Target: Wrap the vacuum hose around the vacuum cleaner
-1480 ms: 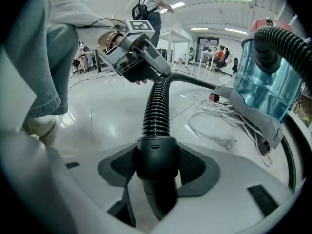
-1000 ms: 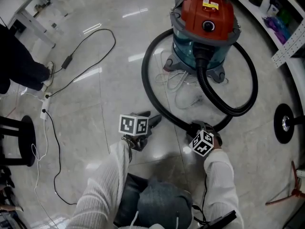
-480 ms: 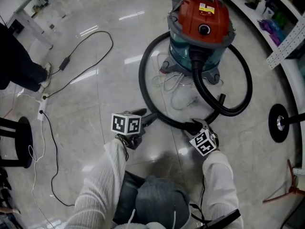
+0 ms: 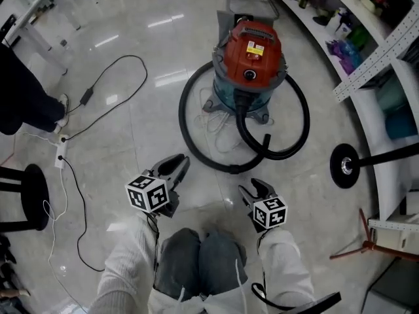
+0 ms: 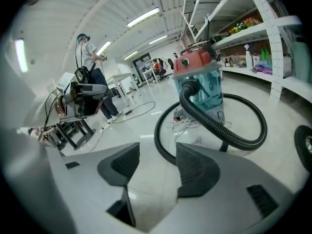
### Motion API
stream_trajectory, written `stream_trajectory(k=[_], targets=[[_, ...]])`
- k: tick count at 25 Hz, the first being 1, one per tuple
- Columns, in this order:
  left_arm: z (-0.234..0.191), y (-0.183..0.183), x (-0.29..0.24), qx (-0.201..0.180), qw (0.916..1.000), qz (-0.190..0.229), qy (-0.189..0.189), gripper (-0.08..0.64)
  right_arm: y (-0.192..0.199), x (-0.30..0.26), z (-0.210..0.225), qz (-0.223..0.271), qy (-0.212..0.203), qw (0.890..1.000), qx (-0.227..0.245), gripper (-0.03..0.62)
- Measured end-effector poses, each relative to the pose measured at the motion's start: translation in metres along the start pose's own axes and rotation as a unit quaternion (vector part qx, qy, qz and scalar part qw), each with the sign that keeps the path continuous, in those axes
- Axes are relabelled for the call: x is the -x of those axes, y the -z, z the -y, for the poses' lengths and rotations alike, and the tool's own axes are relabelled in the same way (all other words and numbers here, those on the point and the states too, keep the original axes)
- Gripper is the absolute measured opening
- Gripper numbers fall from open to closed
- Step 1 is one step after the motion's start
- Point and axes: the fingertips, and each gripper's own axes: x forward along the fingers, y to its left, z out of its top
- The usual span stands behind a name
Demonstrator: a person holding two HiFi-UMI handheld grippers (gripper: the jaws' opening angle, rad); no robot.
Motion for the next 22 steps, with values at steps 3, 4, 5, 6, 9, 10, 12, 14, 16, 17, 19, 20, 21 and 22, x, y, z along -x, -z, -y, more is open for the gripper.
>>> stream_trajectory(k=[3,4,5,6,9,10,12,14,16,17,19,20,21,22], targets=[[0.058,-0.064,0.052,-0.009,0.9998,0.014,-0.009,0.071,-0.061,0.074,-0.046,0.012,-0.008,0.999,-0.033,0.244],[0.077,-0.088,0.07,-0.005,0.9996,0.025,-0.015,0.059,-0.084,0.099,-0.06,0.019,-0.008,0.999,-0.046,0.244],[0.097,-0.113,0.089,0.001,0.999,0.039,-0.023,0.046,-0.108,0.125,-0.073,0.028,-0.005,0.998,-0.058,0.244],[0.118,-0.139,0.108,0.009,0.998,0.055,-0.031,0.029,-0.133,0.151,-0.087,0.038,0.0,0.997,-0.07,0.242],[0.182,-0.213,0.176,0.04,0.992,0.106,-0.056,0.003,-0.203,0.229,-0.132,0.059,0.029,0.993,-0.102,0.168],[0.204,-0.234,0.201,0.052,0.9892,0.121,-0.064,0.003,-0.221,0.255,-0.148,0.06,0.044,0.992,-0.104,0.126],[0.245,-0.265,0.25,0.074,0.9837,0.147,-0.073,0.003,-0.252,0.303,-0.183,0.061,0.077,0.991,-0.093,0.023],[0.282,-0.285,0.29,0.084,0.9808,0.163,-0.066,0.003,-0.28,0.34,-0.221,0.072,0.094,0.99,-0.073,0.014],[0.313,-0.299,0.317,0.065,0.9831,0.165,-0.045,0.003,-0.304,0.362,-0.256,0.088,0.101,0.989,-0.055,0.014],[0.325,-0.303,0.33,0.046,0.9847,0.164,-0.036,0.003,-0.31,0.369,-0.272,0.093,0.107,0.989,-0.047,0.014],[0.338,-0.305,0.359,0.013,0.9857,0.166,-0.025,0.003,-0.308,0.377,-0.305,0.093,0.126,0.987,-0.029,0.014],[0.342,-0.303,0.378,0.001,0.9853,0.169,-0.02,0.003,-0.301,0.38,-0.321,0.092,0.14,0.986,-0.024,0.014],[0.345,-0.301,0.398,-0.009,0.9849,0.172,-0.012,0.003,-0.293,0.384,-0.338,0.092,0.154,0.983,-0.024,0.014],[0.348,-0.299,0.421,-0.021,0.9847,0.173,-0.004,0.003,-0.284,0.389,-0.355,0.095,0.17,0.98,-0.031,0.014]])
